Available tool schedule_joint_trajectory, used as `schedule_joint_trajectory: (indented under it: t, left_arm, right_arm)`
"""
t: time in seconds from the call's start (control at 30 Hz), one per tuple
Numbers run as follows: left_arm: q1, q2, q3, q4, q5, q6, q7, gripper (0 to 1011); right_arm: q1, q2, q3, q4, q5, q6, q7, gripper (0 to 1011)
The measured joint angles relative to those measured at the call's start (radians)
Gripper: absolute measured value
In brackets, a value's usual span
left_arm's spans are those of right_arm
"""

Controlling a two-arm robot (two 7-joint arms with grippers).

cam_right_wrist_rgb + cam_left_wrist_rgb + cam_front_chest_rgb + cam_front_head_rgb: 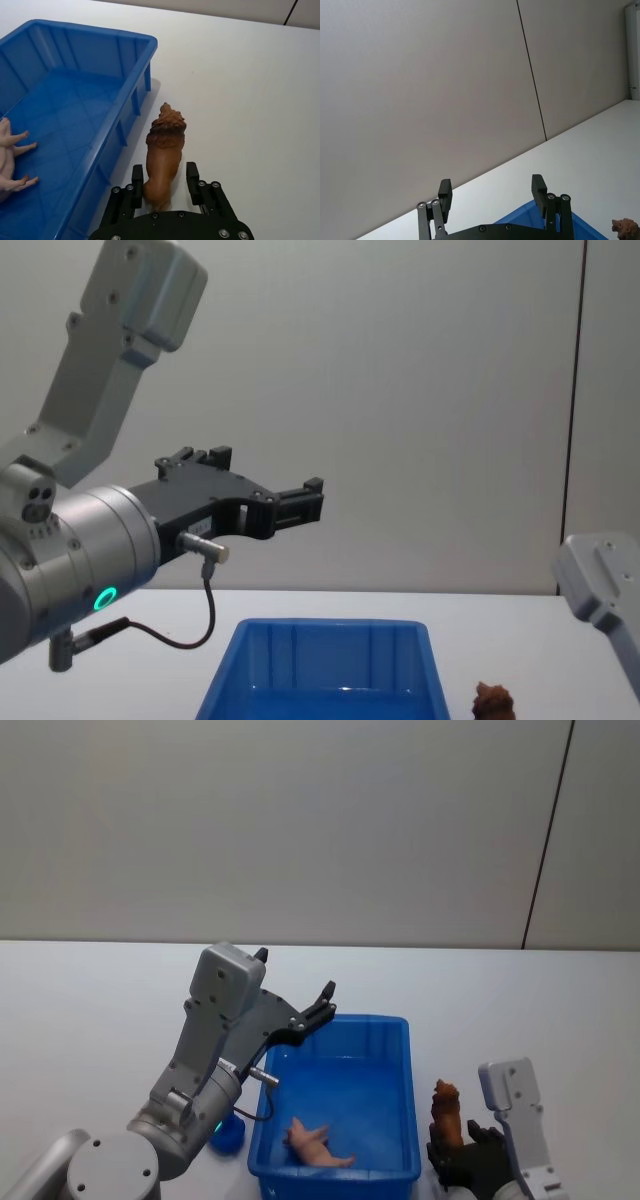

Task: Pick up the two dolls from the table and place them into the box.

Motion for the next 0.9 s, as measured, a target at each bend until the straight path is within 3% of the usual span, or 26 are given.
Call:
schedule_joint_trajectory:
  t: [0.27,0.53,0.9]
  left_arm:
    - [0.0,0.0,0.0,0.0,0.0,0.0,0.0,1001]
    - [0.0,0.0,0.0,0.0,0.0,0.0,0.0,1001]
    - [0.0,0.0,0.0,0.0,0.0,0.0,0.0,1001]
  right_arm:
    - [0.005,-0.008,0.003,0.013,0.006,0.005,0.0,322]
    - [0.003,-0.009,0.005,0.005,0.004,-0.022,0.009,317]
    - [-0.004,-0.003,0.006,-0.049,-0.016,-0.104,0.04,317]
